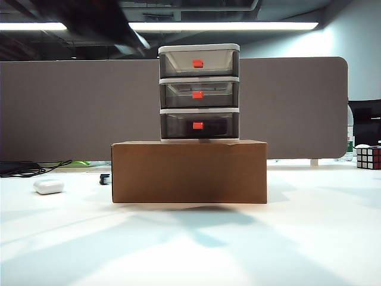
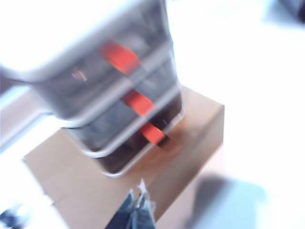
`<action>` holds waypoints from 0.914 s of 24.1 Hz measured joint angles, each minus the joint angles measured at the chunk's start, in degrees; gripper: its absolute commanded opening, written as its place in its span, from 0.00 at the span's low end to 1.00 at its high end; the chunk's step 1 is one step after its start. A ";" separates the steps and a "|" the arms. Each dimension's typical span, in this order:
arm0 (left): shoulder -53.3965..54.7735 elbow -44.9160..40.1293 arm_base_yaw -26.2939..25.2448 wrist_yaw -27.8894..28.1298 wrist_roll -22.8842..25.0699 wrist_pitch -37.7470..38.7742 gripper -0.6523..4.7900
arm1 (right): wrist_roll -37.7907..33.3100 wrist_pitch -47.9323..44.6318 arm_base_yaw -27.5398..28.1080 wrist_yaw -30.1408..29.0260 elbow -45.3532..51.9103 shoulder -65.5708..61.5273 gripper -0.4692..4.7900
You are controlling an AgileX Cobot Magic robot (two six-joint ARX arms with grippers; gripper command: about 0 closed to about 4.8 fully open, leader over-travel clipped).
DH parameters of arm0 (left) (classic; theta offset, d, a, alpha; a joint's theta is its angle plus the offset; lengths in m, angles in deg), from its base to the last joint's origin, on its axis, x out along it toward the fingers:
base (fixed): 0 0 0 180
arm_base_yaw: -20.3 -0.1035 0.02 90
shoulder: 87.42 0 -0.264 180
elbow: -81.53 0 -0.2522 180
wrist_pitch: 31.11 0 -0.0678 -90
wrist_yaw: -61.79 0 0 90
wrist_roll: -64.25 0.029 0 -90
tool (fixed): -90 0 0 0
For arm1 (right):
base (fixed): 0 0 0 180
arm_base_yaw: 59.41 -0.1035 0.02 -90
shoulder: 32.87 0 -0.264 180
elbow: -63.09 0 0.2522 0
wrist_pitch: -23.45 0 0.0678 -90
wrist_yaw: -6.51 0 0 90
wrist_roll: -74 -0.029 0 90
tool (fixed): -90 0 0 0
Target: Open the third layer of the drawer on the table, pick up a pack of napkins on the table and put it in, and finally close the drawer.
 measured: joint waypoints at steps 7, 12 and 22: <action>-23.19 -13.22 0.13 3.45 -6.36 4.52 0.11 | -3.56 3.58 -0.15 1.49 17.44 17.38 0.08; -38.73 -24.28 0.22 4.74 -11.96 5.05 0.11 | -5.46 2.40 -0.15 4.26 32.13 32.70 0.08; -59.91 -36.15 0.13 6.80 -18.38 7.67 0.11 | -7.10 3.19 -1.88 8.44 54.18 57.33 0.08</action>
